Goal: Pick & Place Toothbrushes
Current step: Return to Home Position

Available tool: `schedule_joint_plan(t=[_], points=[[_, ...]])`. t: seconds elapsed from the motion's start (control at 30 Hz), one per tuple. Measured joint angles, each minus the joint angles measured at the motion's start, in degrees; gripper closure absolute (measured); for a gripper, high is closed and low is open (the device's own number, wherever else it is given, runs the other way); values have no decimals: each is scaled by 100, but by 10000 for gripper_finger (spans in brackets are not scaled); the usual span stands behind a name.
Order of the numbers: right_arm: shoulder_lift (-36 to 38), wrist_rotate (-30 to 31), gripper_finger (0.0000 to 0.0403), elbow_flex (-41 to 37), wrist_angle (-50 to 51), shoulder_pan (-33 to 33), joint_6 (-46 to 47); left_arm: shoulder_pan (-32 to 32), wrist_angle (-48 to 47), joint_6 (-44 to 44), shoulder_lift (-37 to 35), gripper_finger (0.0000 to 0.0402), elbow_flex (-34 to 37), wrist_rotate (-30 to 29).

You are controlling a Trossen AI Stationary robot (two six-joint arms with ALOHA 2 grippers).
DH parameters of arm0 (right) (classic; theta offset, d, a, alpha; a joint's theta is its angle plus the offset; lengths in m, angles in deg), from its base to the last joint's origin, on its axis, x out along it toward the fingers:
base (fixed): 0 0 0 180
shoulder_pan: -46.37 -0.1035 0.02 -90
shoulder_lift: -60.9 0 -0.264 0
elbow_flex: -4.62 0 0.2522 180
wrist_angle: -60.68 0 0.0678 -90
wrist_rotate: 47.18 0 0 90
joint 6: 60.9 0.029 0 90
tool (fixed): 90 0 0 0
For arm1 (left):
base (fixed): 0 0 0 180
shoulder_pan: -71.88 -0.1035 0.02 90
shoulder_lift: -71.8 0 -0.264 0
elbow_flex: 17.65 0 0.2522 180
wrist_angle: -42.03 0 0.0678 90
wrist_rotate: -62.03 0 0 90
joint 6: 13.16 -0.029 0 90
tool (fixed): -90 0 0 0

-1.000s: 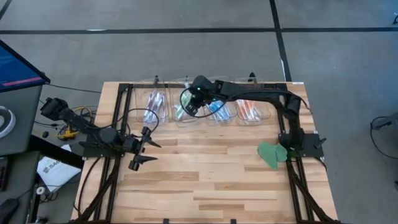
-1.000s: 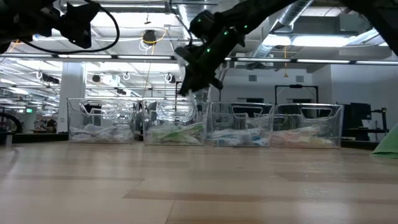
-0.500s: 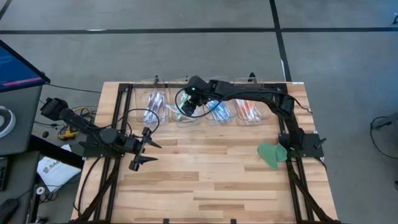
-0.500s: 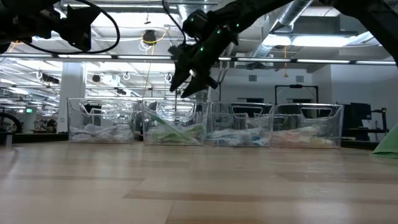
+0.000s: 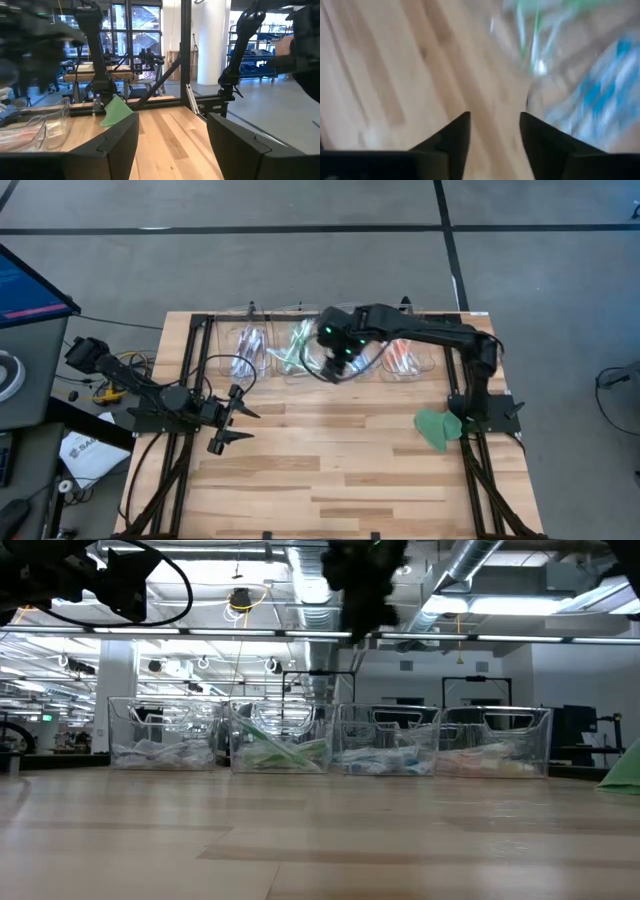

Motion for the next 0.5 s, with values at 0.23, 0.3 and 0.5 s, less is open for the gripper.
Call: schedule_joint_plan(t=[0.23, 0.3, 0.5], points=[[398, 24, 377, -4, 1444, -966, -45, 0, 0, -4, 0, 176, 0, -410], [534, 31, 393, -69, 1521, -1325, -174, 0, 0, -3, 0, 178, 0, -505], [1353, 640, 397, -843, 990, -2453, -260, -2, -50, 4, 0, 183, -2, -555]])
